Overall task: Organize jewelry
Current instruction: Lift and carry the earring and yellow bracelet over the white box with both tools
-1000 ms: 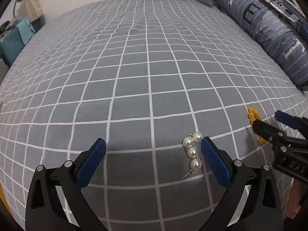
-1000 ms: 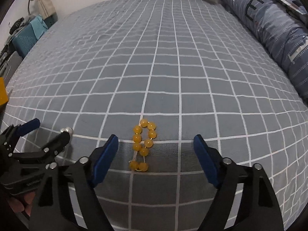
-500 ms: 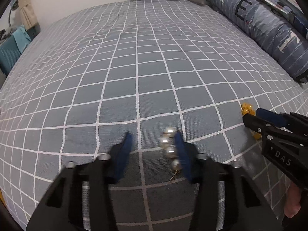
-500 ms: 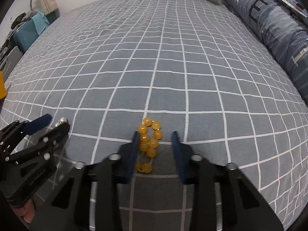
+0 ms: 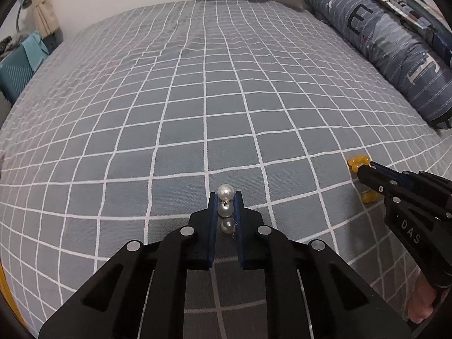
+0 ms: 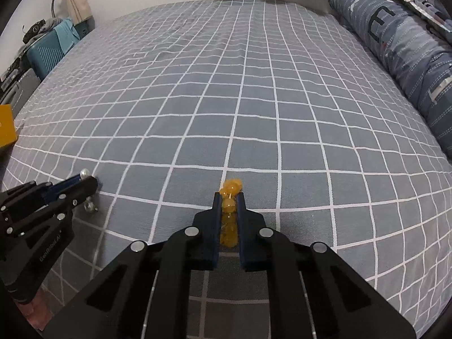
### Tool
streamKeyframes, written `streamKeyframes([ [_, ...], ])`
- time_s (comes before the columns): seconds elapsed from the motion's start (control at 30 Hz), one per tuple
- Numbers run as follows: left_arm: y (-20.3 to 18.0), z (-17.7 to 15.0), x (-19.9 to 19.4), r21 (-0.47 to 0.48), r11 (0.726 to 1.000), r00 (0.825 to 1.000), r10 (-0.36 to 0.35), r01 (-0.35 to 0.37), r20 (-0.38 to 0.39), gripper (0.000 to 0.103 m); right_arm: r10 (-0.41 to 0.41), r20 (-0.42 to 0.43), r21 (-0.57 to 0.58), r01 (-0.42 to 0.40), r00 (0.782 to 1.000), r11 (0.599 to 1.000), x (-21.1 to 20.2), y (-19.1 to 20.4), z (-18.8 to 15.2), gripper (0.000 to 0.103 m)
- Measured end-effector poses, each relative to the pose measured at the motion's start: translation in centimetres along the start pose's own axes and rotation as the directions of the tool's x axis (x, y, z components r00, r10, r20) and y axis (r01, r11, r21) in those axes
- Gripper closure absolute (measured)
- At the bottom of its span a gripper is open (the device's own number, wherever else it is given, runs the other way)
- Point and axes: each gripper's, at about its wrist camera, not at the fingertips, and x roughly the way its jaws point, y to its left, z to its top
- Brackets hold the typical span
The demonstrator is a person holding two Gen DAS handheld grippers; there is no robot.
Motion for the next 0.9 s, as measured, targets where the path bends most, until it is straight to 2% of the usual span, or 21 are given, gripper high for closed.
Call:
streamKeyframes([
  [0.4,1.1,0.7,-2.4,-0.034,0.999,1.000,-0.025,0.025,0.016,0.092,-0.014,0.042,-0.004,0.014,0.999,1.000,-2.6,0.7,0.8,0.094],
  [0.9,3.2,0.3,-7.4,-0.051,0.999,0.997,0.016,-0.012,0.078,0.092,-0.046,0.088,0.027,0.044,0.995,0.999,-8.3,4.0,1.2,0.094],
])
